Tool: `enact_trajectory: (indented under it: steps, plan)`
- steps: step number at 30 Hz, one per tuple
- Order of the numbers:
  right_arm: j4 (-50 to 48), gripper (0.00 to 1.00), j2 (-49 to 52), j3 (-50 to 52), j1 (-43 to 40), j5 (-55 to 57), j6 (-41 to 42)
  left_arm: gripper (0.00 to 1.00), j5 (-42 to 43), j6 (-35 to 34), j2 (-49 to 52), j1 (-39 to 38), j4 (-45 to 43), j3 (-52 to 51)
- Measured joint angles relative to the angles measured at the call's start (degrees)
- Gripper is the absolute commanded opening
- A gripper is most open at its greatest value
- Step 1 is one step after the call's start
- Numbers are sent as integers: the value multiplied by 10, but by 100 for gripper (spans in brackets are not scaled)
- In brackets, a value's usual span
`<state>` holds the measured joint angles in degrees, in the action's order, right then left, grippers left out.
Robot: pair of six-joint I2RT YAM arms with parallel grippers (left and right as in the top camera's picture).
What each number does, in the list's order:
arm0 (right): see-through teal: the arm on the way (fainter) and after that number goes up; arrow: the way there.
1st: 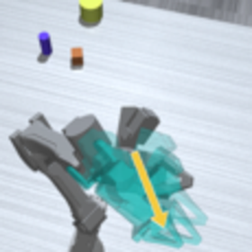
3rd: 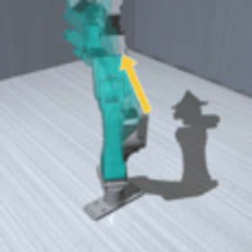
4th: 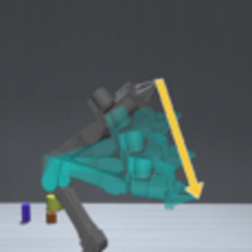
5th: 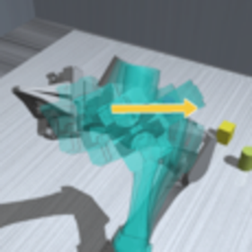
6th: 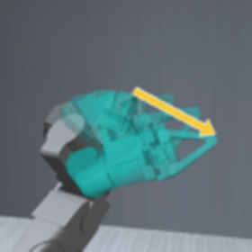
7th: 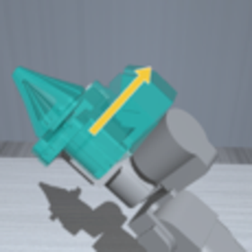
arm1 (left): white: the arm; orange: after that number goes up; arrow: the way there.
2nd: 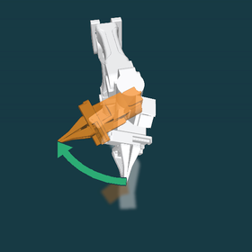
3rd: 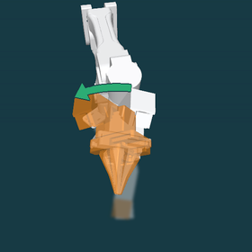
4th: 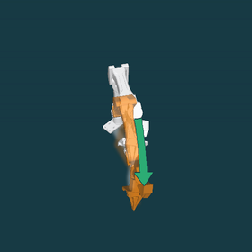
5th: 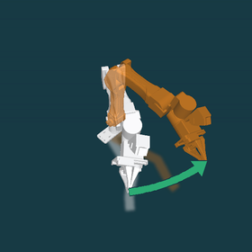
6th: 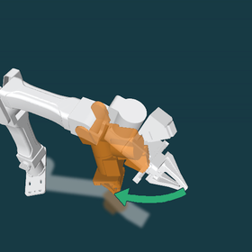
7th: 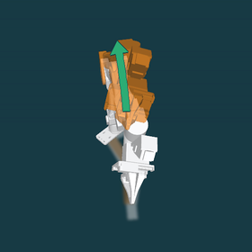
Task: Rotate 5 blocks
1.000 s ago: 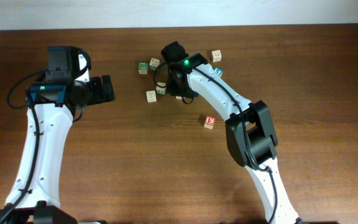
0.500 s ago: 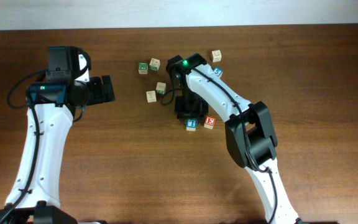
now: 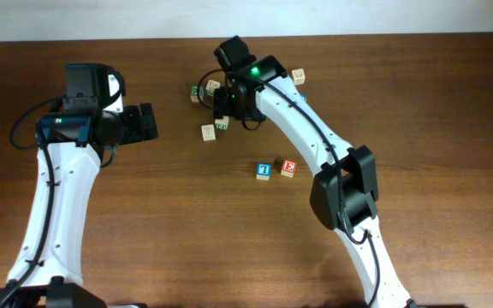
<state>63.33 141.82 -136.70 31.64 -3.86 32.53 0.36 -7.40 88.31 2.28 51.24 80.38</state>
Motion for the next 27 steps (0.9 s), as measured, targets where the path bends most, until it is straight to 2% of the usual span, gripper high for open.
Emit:
enact_trajectory:
  steps: [11, 19, 24, 27]
  plan:
    - [-80, 73, 55, 1, 32, 60, 67, 99, 0, 0, 0, 0, 0, 0]
    - [-95, 54, 58, 1, 39, 75, 76, 99, 0, 0, 0, 0, 0, 0]
    - [-100, 51, 65, 2, 39, 84, 78, 99, 0, 0, 0, 0, 0, 0]
    - [-101, 41, 80, 4, 39, 88, 77, 99, 0, 0, 0, 0, 0, 0]
